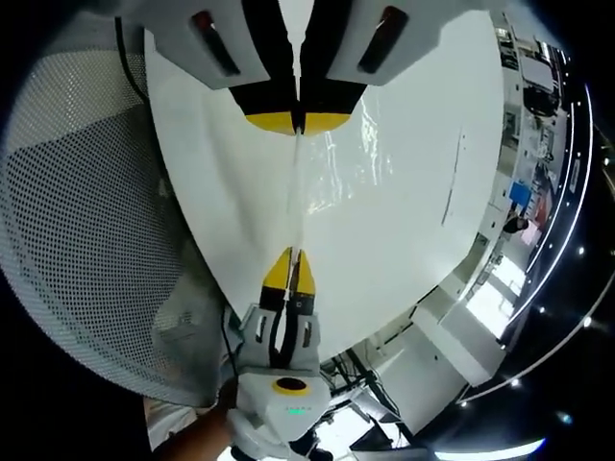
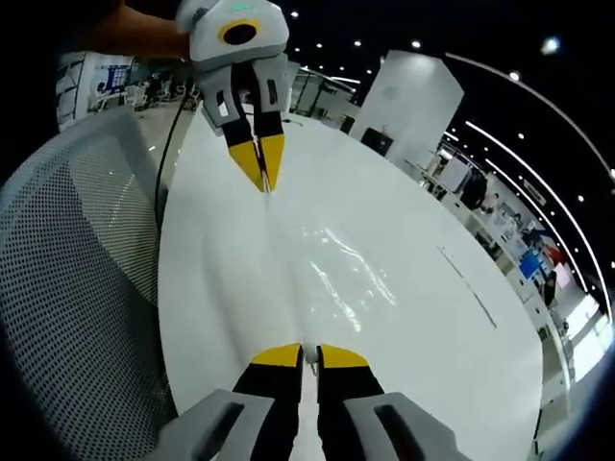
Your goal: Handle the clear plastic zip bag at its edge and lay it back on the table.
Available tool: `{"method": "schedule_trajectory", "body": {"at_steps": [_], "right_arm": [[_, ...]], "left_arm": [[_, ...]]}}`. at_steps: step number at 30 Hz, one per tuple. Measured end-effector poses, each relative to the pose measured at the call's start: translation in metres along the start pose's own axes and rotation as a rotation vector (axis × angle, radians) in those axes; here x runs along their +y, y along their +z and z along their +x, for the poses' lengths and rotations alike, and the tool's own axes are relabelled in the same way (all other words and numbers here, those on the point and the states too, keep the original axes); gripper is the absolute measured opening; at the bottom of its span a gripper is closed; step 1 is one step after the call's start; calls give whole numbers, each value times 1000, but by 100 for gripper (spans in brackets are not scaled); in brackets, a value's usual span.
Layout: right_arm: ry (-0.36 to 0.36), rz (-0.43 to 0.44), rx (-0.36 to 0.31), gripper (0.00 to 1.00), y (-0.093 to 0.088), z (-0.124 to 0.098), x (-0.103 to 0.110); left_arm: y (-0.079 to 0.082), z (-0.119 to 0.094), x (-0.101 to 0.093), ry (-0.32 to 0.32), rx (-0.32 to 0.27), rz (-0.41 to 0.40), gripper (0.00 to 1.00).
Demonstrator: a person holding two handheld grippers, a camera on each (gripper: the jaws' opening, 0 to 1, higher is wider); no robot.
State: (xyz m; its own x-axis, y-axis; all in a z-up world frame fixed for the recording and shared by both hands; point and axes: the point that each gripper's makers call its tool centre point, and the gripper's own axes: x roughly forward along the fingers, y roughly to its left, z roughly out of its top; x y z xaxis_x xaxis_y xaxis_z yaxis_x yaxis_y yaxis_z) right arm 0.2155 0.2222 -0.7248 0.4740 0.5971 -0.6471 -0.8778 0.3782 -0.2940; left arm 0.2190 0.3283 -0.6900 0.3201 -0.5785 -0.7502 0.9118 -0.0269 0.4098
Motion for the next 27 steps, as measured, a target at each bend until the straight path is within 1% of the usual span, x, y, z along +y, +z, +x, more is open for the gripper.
{"method": "schedule_trajectory", "body": {"at_steps": [3,6,8,10,14,20,27], "right_arm": [[5,-6,-14,10,4,-3,0],[18,15,-49,16,12,-7,0],[22,20,-59,19,16,-8,0],[20,24,-71,19,22,-10,-2],[12,39,-75,24,27,-10,-7],[20,35,-73,26,30,-10,-8],[20,43,-100,28,41,-10,-12]], "left_arm": [[0,1,-1,-4,5,8,0],[0,2,-2,-9,9,16,0],[-1,2,-2,-9,12,22,0],[0,2,-3,-11,15,28,0],[0,2,-5,-13,18,34,0],[-1,3,-5,-11,26,51,0],[0,2,-5,-2,28,60,0]]}}
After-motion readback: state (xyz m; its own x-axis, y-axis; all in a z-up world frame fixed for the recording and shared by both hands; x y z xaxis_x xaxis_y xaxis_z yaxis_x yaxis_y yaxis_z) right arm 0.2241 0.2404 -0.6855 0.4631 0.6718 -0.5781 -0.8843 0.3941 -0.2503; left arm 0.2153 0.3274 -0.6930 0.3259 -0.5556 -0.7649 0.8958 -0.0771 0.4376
